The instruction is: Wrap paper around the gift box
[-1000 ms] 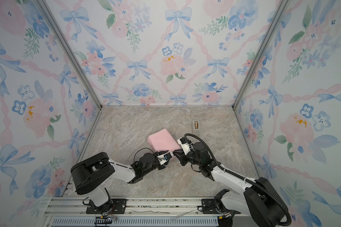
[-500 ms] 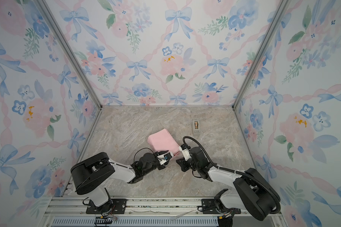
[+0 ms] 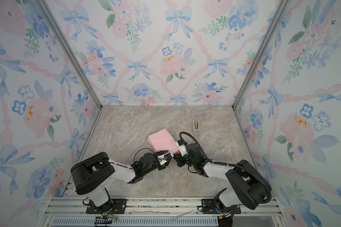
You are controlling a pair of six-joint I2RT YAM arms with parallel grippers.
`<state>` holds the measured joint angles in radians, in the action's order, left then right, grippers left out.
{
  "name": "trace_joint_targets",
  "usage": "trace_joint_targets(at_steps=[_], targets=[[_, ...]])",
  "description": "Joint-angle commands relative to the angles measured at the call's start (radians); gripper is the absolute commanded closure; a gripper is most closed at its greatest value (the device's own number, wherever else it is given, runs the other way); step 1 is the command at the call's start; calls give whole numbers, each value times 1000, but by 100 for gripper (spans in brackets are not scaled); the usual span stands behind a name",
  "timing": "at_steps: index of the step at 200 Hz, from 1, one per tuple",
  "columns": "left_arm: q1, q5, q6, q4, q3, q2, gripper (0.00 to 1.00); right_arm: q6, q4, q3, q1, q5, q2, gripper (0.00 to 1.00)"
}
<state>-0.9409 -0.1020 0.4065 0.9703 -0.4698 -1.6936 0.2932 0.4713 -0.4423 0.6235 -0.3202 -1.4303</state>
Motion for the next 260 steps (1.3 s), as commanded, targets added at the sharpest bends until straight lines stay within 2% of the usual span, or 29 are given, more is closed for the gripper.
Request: trace_joint_targets(at_steps=[1, 21, 47, 83, 148, 260], targets=[[5, 28, -11, -44, 0, -15, 47, 10, 34, -22, 10, 14, -12, 88], [0, 21, 4, -44, -6, -25, 48, 8, 33, -21, 10, 14, -10, 88], [-11, -27, 28, -47, -17, -48, 57, 5, 32, -19, 10, 16, -7, 89], [-26, -95, 43, -56, -23, -73, 63, 0, 18, -15, 8, 17, 14, 89], [-29, -109, 43, -56, -19, -72, 64, -16, -27, 38, -12, 0, 172, 87], [-30, -93, 38, -55, -21, -61, 64, -44, 43, -29, -13, -5, 69, 86]])
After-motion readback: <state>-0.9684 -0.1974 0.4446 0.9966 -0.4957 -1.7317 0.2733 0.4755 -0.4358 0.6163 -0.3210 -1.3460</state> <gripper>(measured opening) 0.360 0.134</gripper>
